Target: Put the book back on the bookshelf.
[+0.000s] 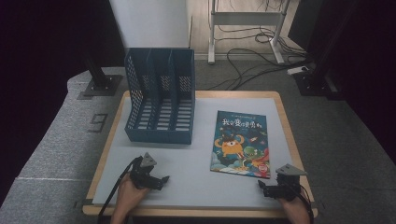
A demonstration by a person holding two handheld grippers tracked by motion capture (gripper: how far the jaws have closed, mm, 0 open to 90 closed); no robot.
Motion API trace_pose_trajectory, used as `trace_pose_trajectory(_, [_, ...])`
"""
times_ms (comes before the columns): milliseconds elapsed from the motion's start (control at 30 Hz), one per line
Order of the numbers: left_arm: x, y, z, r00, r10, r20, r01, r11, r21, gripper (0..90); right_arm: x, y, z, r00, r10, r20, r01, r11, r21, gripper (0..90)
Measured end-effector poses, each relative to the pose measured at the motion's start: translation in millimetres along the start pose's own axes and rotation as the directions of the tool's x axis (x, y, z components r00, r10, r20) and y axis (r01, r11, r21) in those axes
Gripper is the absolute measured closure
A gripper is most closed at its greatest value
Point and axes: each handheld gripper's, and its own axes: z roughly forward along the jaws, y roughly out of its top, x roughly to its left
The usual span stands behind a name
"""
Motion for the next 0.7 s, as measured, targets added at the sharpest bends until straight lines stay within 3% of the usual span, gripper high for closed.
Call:
trace_pose_trajectory(100, [0.8, 1.1, -0.1, 1.0, -0.001, 0.008, 0.001, 1.0, 0.003, 0.0, -0.6, 0.3, -0.2, 1.0, 0.0, -0.005, 0.0, 1.0, 0.001, 0.0])
trace_pose_trajectory(233, [1.3, 4.7, -0.1, 0.9964, -0.019, 0.083, 0.02, 0.9998, -0.01, 0.0, -2.0, 0.9, -1.4, 0.9999, -0.002, -0.01, 0.002, 1.0, 0.006, 0.2])
trace_pose_trajectory(300, [-0.7, 7.0, 0.8, 0.9958, -0.008, 0.091, 0.008, 0.9999, -0.009, 0.0, -2.5, 1.0, -1.7, 0.9999, 0.0, -0.011, 0.0, 1.0, 0.007, 0.2])
trace_pose_trajectory(367, [-7.2, 15.1, 3.0, 0.9956, 0.045, 0.082, -0.045, 0.999, -0.01, 0.0, -4.4, 2.3, -3.9, 0.9999, 0.014, -0.007, -0.014, 1.0, 0.01, 0.2])
trace_pose_trajectory(700, [-20.1, 50.6, 15.9, 0.986, 0.101, 0.132, -0.097, 0.9946, -0.037, 0.0, -9.6, 13.3, -10.3, 0.9999, 0.011, -0.013, -0.011, 1.0, -0.011, 0.1])
